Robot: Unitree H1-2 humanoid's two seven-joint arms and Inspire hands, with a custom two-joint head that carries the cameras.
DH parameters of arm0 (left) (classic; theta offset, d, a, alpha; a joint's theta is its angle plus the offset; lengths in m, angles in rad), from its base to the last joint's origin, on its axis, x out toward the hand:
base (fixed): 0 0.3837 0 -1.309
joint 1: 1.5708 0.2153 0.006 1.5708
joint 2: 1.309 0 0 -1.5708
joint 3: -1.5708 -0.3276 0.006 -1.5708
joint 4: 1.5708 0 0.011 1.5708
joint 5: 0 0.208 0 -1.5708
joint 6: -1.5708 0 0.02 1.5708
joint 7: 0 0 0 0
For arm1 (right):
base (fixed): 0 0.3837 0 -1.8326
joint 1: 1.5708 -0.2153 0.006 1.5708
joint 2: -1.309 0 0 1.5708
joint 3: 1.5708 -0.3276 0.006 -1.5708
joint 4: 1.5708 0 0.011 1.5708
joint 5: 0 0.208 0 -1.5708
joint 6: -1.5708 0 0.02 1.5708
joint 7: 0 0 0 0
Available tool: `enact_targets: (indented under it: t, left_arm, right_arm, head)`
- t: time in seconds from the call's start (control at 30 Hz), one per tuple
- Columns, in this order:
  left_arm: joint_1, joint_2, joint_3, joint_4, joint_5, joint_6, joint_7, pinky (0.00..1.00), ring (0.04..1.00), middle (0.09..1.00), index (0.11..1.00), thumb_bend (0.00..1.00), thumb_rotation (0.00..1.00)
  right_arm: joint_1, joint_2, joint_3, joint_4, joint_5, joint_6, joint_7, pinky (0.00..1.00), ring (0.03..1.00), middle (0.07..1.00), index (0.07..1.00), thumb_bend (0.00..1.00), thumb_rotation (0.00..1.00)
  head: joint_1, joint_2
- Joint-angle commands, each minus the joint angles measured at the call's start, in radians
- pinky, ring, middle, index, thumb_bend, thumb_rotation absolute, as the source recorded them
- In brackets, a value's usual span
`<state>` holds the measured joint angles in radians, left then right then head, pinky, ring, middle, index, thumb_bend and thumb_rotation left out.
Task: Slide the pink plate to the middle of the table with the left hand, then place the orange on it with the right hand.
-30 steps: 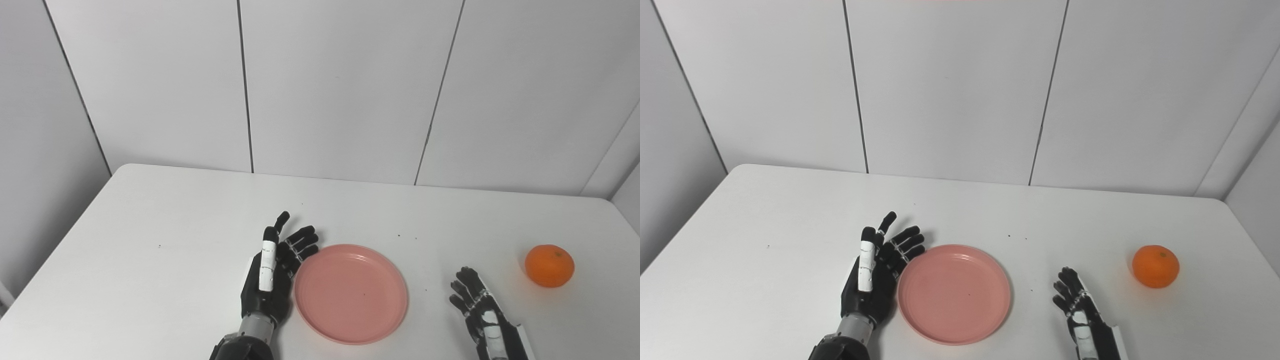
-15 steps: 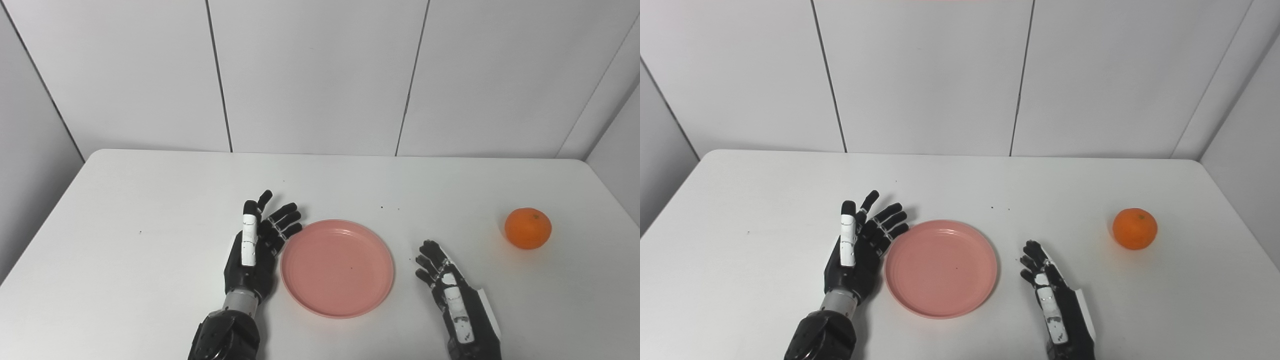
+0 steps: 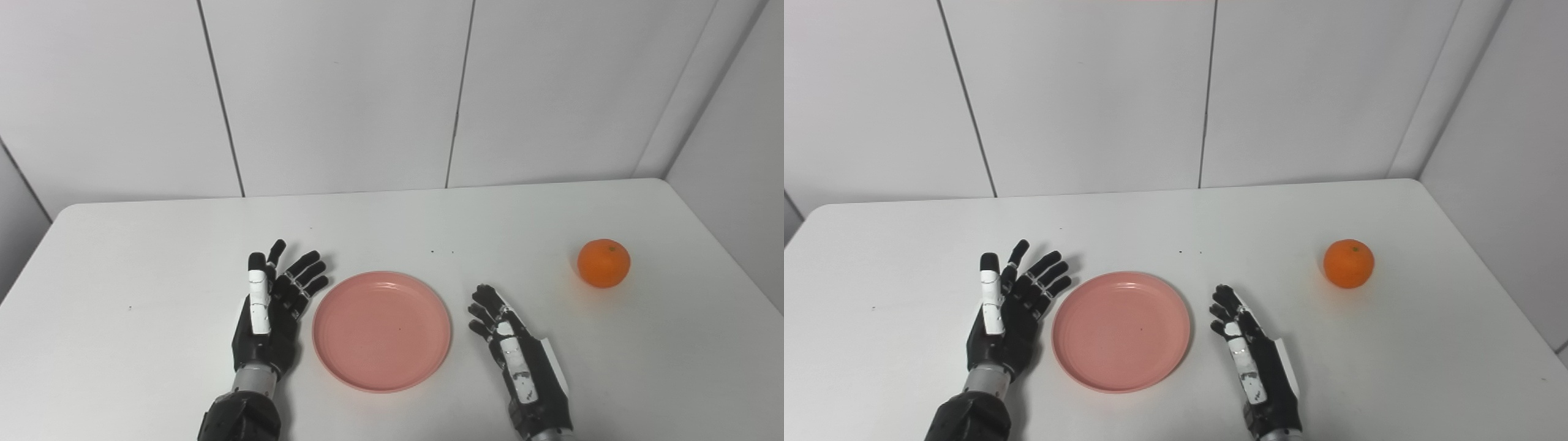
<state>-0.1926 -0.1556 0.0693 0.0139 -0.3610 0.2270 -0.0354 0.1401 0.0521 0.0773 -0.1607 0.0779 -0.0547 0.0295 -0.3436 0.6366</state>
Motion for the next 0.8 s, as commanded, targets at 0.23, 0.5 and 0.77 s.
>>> enact_targets:
  t: [0.23, 0.5, 0.77]
  left_arm:
    - [-0.026, 0.004, 0.020, 0.049, -0.028, -0.028, -0.030, 0.74, 0.737, 0.714, 0.951, 0.95, 0.81]
    - [-0.024, 0.006, 0.019, 0.073, -0.026, -0.047, -0.043, 0.77, 0.749, 0.718, 0.958, 0.94, 0.82]
    - [-0.026, 0.008, 0.020, 0.101, -0.027, -0.063, -0.061, 0.77, 0.761, 0.718, 0.963, 0.94, 0.82]
  right_arm:
    - [0.019, 0.027, 0.007, 0.071, -0.004, -0.021, 0.001, 0.90, 0.896, 0.905, 0.878, 0.89, 0.90]
    - [0.023, 0.035, -0.001, 0.079, -0.008, -0.031, -0.010, 0.90, 0.894, 0.903, 0.879, 0.90, 0.89]
    - [0.028, 0.044, -0.016, 0.054, -0.057, -0.089, -0.048, 0.88, 0.887, 0.889, 0.866, 0.86, 0.90]
  head:
    - [-0.022, -0.022]
    - [-0.039, -0.045]
    - [-0.049, -0.063]
